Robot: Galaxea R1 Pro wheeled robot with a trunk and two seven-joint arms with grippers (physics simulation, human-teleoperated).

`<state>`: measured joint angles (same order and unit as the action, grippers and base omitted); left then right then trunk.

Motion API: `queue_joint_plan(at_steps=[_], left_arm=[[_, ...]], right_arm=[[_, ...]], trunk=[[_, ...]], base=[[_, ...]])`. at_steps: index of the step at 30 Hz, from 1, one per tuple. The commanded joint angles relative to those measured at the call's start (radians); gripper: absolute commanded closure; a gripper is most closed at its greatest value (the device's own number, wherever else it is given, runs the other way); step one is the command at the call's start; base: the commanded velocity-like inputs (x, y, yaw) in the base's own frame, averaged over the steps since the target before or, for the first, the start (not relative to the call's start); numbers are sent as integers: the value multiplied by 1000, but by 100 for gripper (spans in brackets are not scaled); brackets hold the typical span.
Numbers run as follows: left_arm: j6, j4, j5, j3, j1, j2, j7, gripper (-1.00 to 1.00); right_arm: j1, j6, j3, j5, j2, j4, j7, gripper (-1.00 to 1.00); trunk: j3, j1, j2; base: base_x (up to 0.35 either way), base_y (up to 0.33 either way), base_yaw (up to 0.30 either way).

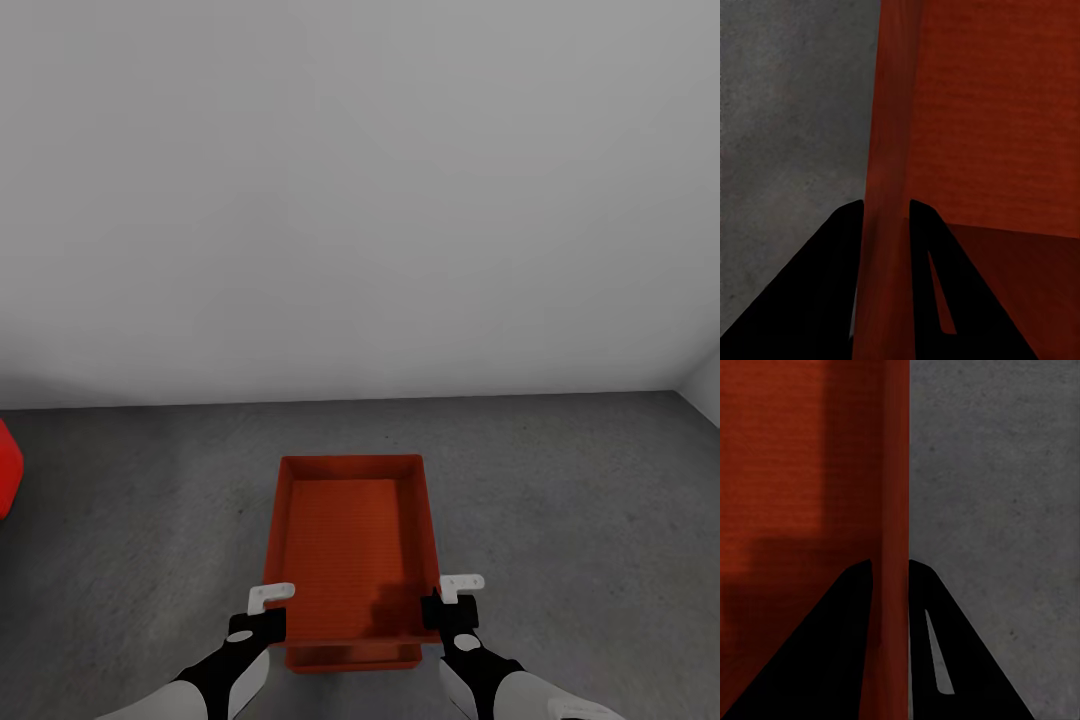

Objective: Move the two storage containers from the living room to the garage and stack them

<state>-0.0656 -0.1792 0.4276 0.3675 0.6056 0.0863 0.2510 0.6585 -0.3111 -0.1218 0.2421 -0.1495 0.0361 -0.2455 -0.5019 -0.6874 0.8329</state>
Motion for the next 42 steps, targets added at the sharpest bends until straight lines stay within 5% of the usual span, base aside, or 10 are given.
queue_joint_plan(at_steps=[1,42], left_arm=[[-5,1,3,-15,0,-5,14,100],[-4,1,4,-15,1,-5,8,100]], right_arm=[[1,2,-51,34,-1,1,6,100],[1,3,-50,34,-1,1,6,100]], trunk=[[-4,-4,8],[-133,-161,295]], base=[[0,0,0],[0,0,0]])
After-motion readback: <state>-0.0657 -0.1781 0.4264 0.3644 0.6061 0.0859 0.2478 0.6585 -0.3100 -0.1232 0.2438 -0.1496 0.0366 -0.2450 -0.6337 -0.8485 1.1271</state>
